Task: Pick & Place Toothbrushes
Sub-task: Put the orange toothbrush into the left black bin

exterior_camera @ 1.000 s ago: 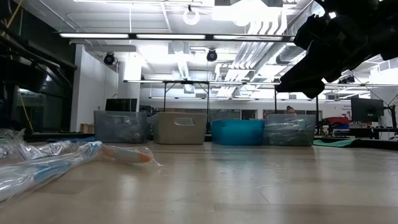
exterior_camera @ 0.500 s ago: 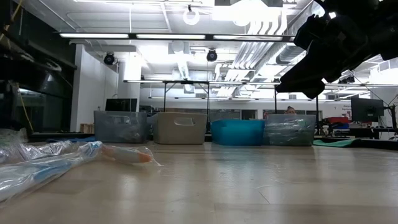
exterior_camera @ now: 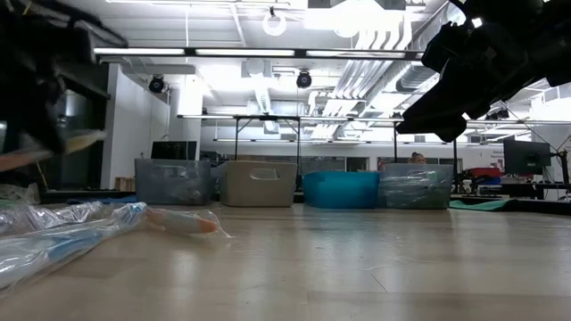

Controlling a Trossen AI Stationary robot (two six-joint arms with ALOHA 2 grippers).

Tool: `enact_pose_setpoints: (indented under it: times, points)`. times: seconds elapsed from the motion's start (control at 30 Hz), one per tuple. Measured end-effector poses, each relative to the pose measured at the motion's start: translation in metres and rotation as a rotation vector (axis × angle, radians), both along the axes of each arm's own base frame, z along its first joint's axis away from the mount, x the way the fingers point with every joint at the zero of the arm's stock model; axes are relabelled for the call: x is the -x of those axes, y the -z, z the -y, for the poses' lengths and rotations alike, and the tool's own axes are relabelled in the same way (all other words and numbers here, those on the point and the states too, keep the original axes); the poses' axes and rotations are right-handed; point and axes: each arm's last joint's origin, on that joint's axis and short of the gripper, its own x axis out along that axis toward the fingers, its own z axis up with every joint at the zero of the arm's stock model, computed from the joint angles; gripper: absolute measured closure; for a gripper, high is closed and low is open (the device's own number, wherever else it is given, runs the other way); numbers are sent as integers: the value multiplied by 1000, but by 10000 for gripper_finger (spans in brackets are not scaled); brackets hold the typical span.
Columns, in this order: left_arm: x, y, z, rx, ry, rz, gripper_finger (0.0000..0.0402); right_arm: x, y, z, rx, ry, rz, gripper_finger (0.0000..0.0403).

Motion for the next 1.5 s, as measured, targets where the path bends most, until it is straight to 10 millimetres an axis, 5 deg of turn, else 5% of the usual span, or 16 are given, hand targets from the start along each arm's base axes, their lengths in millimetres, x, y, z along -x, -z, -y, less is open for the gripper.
enact_pose_setpoints:
  times: [0.4,0.73,1.2,1.5]
  points:
    - [-39,-49,-47,-370,337,-17,394,0,0,0,1,0,0,247]
    - [-63,-89,-100,-772,813,-275,394,0,0,0,1,1,1,247]
    - [-69,-68,-174,-775,1175,-521,394,0,0,0,-20,9,-4,247]
    - [-73,-44,-226,-667,1102,-519,394,0,0,0,-20,9,1,247]
